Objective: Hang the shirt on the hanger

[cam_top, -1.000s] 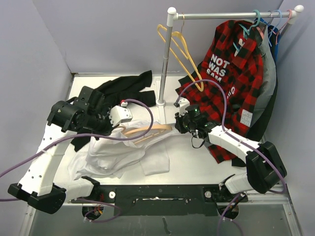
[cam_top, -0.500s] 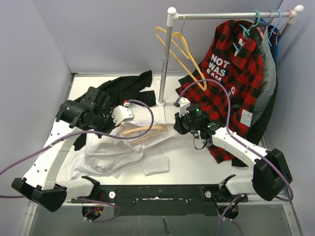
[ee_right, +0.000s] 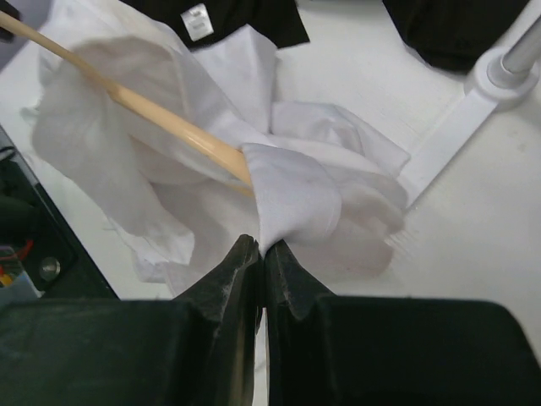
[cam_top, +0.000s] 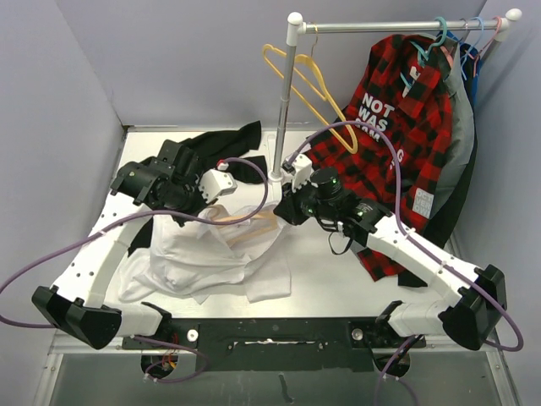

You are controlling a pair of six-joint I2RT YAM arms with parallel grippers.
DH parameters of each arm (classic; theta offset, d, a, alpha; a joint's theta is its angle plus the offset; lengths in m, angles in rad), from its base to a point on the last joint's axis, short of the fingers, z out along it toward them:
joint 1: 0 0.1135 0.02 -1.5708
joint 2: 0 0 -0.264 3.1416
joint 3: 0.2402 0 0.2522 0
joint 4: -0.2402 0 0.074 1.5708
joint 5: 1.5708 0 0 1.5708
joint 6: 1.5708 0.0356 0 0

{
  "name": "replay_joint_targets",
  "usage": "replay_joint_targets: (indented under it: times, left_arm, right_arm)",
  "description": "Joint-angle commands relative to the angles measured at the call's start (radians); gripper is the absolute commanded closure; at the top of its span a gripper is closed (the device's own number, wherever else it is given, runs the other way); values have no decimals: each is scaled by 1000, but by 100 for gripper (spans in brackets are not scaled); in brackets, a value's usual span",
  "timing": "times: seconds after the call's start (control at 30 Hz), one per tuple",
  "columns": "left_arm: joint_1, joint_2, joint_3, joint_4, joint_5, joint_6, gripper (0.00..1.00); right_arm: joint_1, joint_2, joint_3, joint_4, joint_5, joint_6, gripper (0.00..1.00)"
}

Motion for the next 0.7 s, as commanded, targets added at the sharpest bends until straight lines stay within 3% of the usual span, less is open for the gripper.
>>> replay_joint_targets:
  times: [0.0, 0.27, 0.67]
  left_arm:
    - [-7, -1, 88, 95, -15, -68, 100]
    - [48, -47, 155, 161, 25, -114, 100]
    - [85, -158, 77, 276, 105, -108, 100]
  right_arm:
    - [5, -5, 89, 105, -147, 94, 100]
    - [43, 156, 57, 535, -375, 406, 100]
    - [174, 252, 27, 836, -347, 491, 100]
